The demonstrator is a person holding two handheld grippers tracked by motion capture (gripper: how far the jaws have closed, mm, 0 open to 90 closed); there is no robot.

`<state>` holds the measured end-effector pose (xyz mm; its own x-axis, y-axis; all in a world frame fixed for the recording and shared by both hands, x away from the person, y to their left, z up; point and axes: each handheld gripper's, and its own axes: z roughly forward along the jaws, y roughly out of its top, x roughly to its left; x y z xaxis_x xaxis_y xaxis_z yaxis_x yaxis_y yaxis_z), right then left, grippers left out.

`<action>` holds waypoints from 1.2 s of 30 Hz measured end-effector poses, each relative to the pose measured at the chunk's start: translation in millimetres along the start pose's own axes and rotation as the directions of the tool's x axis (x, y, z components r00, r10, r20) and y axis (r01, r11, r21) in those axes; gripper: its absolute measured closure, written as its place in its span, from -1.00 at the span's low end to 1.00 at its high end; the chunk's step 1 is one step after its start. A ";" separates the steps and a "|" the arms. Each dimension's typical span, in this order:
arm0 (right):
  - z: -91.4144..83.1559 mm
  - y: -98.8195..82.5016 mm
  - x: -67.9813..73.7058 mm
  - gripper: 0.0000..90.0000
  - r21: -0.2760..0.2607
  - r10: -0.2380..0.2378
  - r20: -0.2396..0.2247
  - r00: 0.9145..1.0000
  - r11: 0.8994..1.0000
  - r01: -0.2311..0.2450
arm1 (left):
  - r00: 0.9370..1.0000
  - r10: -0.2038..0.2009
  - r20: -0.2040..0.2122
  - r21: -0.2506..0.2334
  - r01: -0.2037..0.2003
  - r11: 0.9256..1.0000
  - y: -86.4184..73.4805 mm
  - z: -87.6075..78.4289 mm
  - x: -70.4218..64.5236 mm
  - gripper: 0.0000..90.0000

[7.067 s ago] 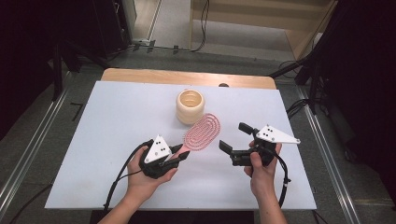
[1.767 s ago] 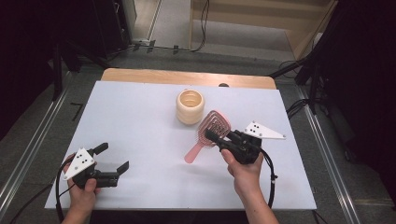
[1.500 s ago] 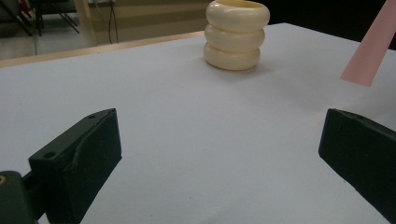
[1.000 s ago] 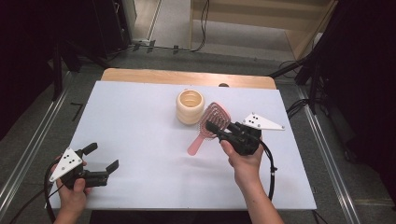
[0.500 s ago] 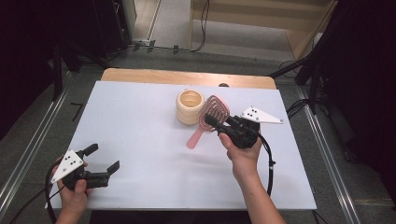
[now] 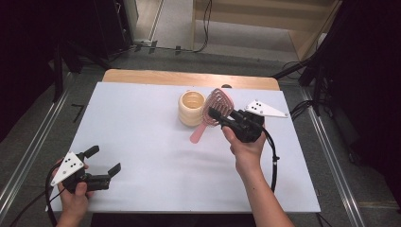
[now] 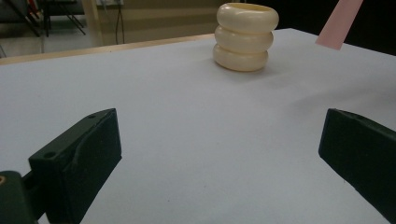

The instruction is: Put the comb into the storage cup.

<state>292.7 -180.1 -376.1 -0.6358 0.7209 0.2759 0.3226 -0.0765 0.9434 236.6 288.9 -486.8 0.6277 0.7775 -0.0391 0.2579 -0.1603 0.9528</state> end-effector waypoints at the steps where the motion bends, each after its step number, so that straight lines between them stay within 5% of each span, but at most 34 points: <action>1: -0.1 1.1 -0.5 0.36 -0.001 0.002 0.000 1.000 1.000 -0.002 | 1.000 0.000 0.000 0.000 0.000 1.000 0.0 0.1 -0.1 -1.00; 36: 11.5 38.5 -14.4 0.36 -0.054 -0.024 0.026 0.999 0.998 0.025 | 1.000 0.001 -0.003 -0.006 -0.001 1.000 -0.6 -0.5 -0.4 -1.00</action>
<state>322.4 -185.5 -345.8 -0.6252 0.7398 0.2485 0.2682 -0.0954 0.9586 235.8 289.0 -487.2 0.6258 0.7791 -0.0374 0.2528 -0.1572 0.9547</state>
